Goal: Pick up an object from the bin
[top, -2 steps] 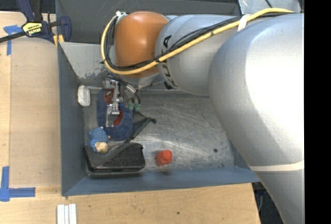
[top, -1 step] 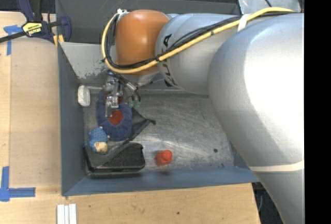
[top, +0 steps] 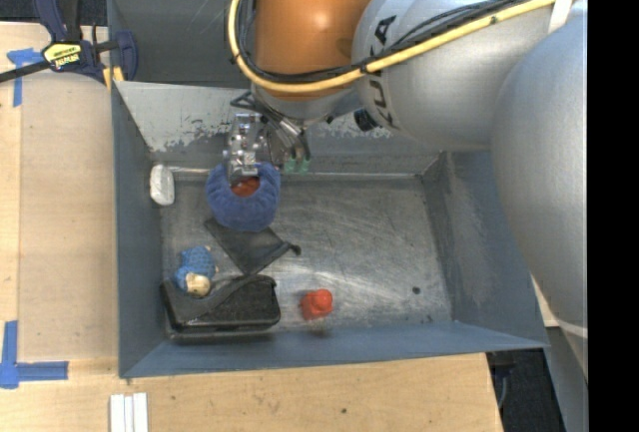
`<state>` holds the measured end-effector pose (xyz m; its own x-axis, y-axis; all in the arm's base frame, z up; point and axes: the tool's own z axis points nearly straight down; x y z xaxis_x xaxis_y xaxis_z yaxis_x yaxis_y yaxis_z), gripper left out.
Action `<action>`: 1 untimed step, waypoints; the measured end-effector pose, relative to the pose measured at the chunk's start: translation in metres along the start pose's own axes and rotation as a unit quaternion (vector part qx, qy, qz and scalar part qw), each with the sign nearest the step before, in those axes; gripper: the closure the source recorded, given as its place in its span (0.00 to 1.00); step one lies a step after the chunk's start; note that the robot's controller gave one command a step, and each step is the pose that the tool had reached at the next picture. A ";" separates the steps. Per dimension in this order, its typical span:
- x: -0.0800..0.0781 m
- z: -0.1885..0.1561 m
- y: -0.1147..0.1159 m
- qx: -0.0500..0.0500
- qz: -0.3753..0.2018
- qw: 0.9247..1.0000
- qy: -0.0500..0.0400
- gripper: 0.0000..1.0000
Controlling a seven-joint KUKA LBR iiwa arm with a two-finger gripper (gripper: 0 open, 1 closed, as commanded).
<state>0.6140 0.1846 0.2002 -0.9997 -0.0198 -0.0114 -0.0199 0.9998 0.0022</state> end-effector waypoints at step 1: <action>-0.006 0.084 0.014 0.002 0.098 0.995 0.007 1.00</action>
Offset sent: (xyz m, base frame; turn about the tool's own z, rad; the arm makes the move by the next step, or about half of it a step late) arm 0.0069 0.0139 -0.0822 0.1988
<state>0.6205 0.1986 0.1167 -0.9844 0.1757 0.0026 0.1757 0.9844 -0.0003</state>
